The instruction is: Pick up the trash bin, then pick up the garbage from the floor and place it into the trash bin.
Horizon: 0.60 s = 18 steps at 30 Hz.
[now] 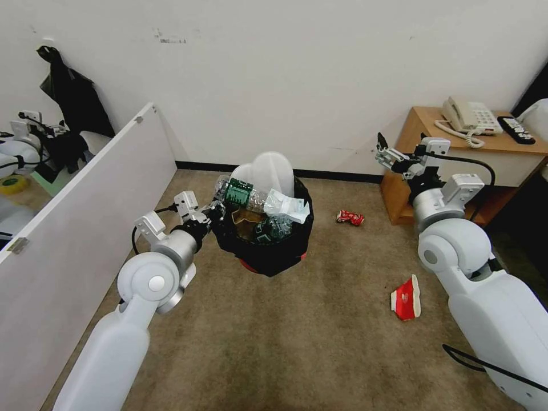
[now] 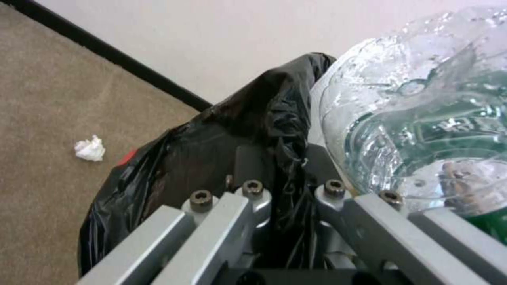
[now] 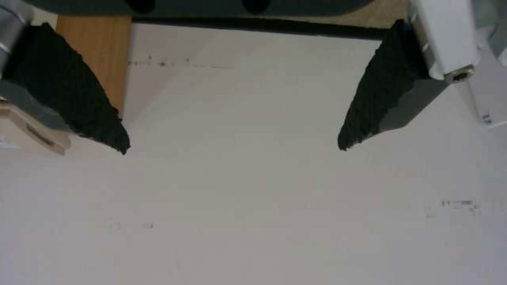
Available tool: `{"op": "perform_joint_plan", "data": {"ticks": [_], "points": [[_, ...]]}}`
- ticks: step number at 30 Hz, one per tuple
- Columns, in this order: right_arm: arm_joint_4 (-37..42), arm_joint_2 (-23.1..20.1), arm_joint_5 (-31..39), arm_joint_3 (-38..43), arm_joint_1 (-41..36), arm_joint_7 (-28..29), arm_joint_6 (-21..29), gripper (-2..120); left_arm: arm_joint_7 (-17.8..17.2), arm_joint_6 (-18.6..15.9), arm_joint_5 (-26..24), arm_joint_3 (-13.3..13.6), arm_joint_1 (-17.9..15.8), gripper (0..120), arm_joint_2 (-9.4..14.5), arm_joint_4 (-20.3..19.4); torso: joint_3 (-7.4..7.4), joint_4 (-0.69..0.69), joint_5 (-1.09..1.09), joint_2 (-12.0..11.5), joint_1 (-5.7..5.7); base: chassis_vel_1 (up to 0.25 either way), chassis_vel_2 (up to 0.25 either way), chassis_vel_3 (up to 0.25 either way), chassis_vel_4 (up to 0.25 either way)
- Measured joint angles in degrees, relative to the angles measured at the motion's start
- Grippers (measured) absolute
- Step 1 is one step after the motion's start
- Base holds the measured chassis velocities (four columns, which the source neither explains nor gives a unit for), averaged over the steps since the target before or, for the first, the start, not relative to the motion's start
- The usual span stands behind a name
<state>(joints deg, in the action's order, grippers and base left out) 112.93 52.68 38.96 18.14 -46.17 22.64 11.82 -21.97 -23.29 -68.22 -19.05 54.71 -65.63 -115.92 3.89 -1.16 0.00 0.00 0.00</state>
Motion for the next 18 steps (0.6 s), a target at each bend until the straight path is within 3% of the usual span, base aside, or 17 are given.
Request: {"op": "perform_joint_plan", "data": {"ticks": [18], "points": [[-0.19,0.49,-2.47,0.39,0.74,0.44,-0.89,100,0.03,0.12,0.26,-0.11,0.32,4,-0.06,-0.09,0.00,-0.02,0.00,0.00,0.00,0.000,0.000,0.000,0.000]]}}
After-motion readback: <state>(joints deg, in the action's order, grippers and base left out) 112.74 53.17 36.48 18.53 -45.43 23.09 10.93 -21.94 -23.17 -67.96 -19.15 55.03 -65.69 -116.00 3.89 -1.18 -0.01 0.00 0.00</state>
